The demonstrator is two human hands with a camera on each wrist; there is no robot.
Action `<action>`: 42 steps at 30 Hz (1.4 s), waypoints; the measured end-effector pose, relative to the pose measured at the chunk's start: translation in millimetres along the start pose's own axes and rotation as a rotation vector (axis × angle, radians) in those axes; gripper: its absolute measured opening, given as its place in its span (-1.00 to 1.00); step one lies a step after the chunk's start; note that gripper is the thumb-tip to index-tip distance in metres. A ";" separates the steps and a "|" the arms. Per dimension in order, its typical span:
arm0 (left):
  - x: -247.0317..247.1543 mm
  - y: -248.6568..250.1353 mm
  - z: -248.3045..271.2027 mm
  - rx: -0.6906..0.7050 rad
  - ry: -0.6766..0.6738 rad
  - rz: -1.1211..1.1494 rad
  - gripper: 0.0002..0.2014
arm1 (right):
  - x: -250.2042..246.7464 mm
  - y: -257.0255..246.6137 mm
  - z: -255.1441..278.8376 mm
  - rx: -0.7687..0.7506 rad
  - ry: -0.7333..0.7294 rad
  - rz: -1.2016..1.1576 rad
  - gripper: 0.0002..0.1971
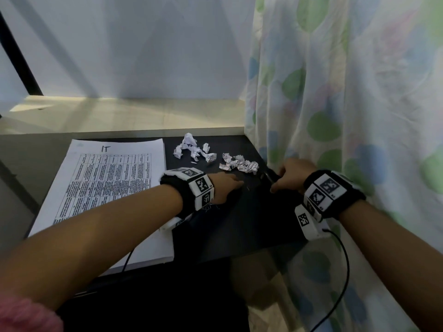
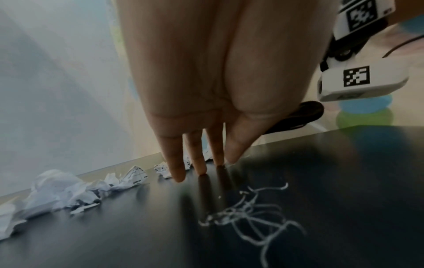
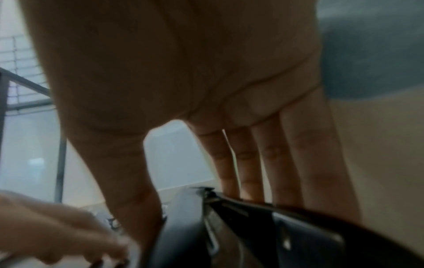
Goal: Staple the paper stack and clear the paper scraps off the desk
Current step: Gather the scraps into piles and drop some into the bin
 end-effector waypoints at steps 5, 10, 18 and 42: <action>-6.6 18.3 -4.5 0.049 0.009 -0.003 -0.34 | 8.8 1.5 -2.4 0.038 0.005 0.040 -0.61; 3.5 26.6 1.6 0.036 -0.121 -0.060 -0.36 | 11.3 -11.0 -0.4 0.025 0.028 0.035 -0.56; 17.4 2.9 44.3 -0.002 -0.098 -0.012 -0.55 | 10.9 -50.2 11.7 -0.158 0.140 0.041 -0.60; 8.8 -39.7 81.8 -0.360 0.139 0.268 -0.66 | 44.4 -115.5 46.3 -0.330 0.082 -0.155 -0.80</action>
Point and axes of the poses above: each hand's wrist, its own z-axis away from the middle knuckle, its own x-axis out of the palm, y = z × x, the point moved 8 cm from there along -z, towards the middle knuckle, and after that the axes turned 2 degrees about x, right-handed, at the moved point
